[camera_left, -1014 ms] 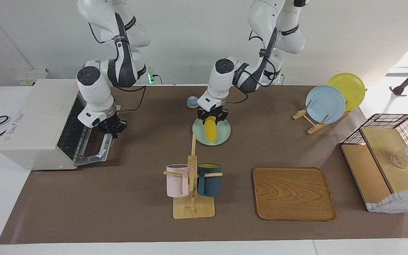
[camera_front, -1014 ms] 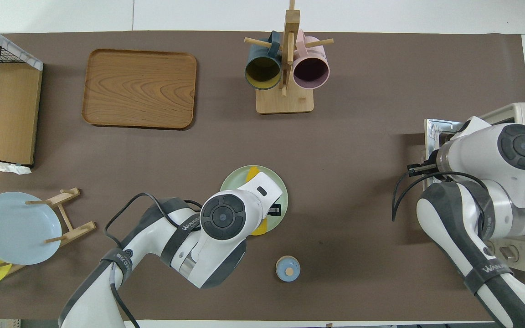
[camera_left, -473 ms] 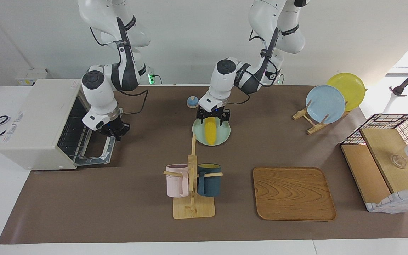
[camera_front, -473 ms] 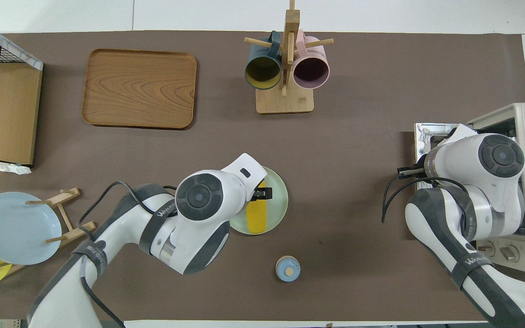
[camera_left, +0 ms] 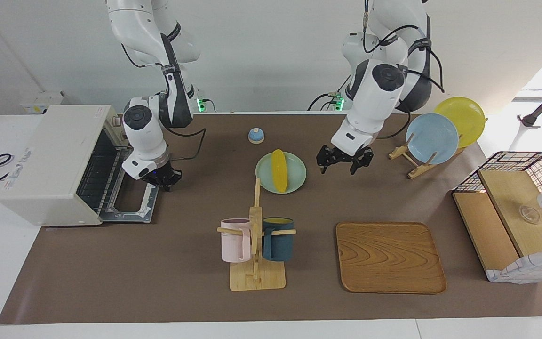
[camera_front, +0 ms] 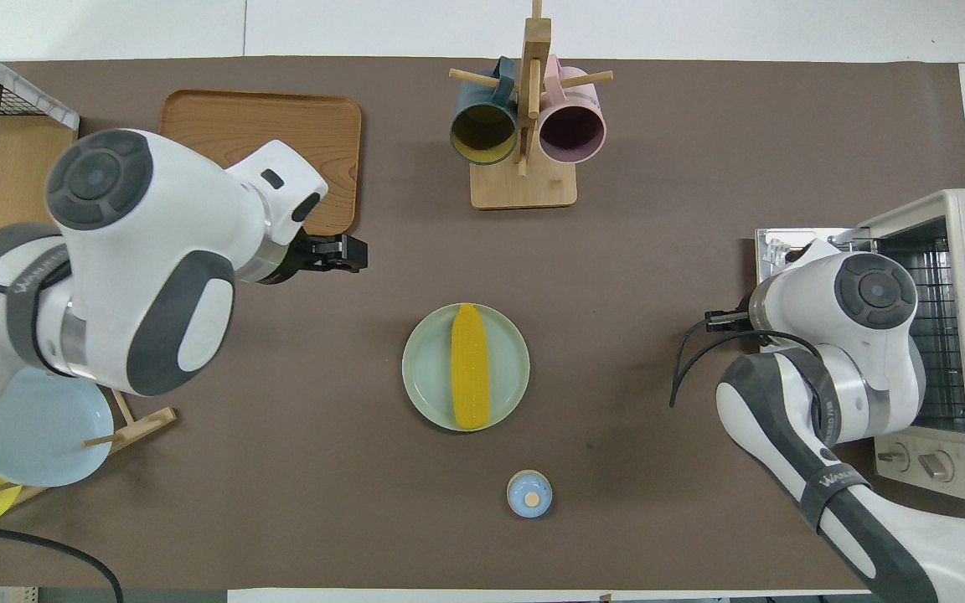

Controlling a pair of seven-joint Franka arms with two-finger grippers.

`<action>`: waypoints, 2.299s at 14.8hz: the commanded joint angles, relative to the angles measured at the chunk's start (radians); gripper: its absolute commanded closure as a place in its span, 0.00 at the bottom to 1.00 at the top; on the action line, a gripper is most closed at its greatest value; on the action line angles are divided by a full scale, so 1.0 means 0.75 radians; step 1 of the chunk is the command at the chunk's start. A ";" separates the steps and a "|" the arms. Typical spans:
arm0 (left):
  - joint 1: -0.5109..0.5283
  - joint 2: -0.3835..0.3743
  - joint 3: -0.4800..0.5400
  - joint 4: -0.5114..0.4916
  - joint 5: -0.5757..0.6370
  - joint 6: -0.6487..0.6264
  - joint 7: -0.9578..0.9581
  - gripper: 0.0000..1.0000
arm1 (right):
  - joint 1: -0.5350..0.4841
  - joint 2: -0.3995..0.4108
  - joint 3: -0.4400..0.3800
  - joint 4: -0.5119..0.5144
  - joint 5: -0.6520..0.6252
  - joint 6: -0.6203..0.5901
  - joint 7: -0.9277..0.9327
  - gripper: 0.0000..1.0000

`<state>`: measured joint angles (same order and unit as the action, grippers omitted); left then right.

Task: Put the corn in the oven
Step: 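Release the corn and withdraw the left gripper while the right gripper lowers the door, then reach the right gripper to the corn on the plate and grasp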

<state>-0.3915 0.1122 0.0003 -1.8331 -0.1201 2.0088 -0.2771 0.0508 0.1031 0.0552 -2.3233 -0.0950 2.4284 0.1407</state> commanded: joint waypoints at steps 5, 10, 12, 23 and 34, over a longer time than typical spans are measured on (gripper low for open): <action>0.276 -0.076 -0.015 0.180 0.057 -0.320 0.277 0.00 | 0.286 -0.005 -0.006 0.279 0.041 -0.341 0.280 0.46; 0.285 -0.182 -0.017 0.182 0.201 -0.524 0.284 0.00 | 0.511 0.065 -0.004 0.469 0.045 -0.401 0.489 0.45; 0.291 -0.223 -0.015 0.170 0.199 -0.596 0.277 0.00 | 0.629 0.118 -0.006 0.583 0.049 -0.448 0.622 0.45; 0.338 -0.219 -0.013 0.170 0.103 -0.519 0.265 0.00 | 0.967 0.521 -0.004 0.897 0.024 -0.254 1.042 0.43; 0.371 -0.184 -0.029 0.205 0.119 -0.525 0.308 0.00 | 1.008 0.462 -0.006 0.700 0.012 -0.172 1.029 1.00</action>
<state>-0.1311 -0.0367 -0.0073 -1.6945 -0.0256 1.6141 -0.0616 0.8076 0.4814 0.0535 -1.7695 -0.0799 2.3159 0.9135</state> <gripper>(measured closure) 0.000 0.877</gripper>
